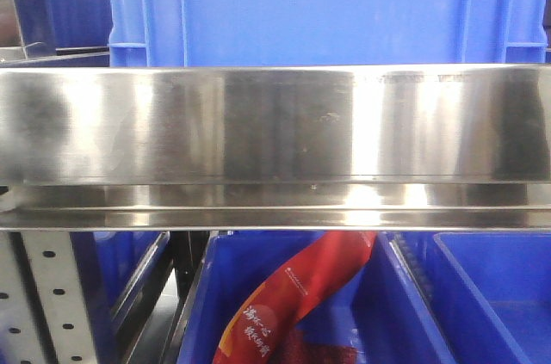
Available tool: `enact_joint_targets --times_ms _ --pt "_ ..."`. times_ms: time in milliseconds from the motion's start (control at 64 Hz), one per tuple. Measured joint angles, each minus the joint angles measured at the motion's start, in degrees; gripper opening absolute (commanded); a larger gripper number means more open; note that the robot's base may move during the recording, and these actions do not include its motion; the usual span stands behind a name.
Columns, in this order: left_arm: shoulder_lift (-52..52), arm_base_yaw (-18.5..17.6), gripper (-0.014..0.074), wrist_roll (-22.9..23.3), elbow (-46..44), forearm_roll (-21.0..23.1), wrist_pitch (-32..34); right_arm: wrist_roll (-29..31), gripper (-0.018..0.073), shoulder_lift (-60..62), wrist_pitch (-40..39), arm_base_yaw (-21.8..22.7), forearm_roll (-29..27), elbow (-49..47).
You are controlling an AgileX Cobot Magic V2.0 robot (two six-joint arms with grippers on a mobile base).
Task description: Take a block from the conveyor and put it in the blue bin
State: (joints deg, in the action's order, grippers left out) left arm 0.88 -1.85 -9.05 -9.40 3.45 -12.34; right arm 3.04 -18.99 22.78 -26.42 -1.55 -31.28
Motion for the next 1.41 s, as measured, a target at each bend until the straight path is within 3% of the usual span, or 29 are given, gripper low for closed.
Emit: enact_joint_targets --times_ms 156,485,1157,1266,1407 --pt "-0.5 2.8 -0.0111 0.0 6.3 0.1 2.9 0.0 -0.0162 0.0 -0.1 0.0 0.0 0.0" --pt "-0.5 3.1 -0.0111 0.0 9.5 0.3 10.0 0.0 -0.0162 0.3 -0.1 0.0 0.0 0.0" --pt "-0.5 3.1 -0.0111 0.0 9.5 0.3 10.5 0.1 -0.0162 0.3 -0.2 0.0 0.0 0.3" --pt "-0.5 3.1 -0.0111 0.0 9.5 0.4 10.6 0.1 -0.0162 0.3 -1.7 1.9 0.0 1.8" --pt "-0.5 3.1 -0.0111 0.0 9.5 0.4 10.6 0.1 -0.0162 0.8 -5.1 9.0 -0.9 5.1"
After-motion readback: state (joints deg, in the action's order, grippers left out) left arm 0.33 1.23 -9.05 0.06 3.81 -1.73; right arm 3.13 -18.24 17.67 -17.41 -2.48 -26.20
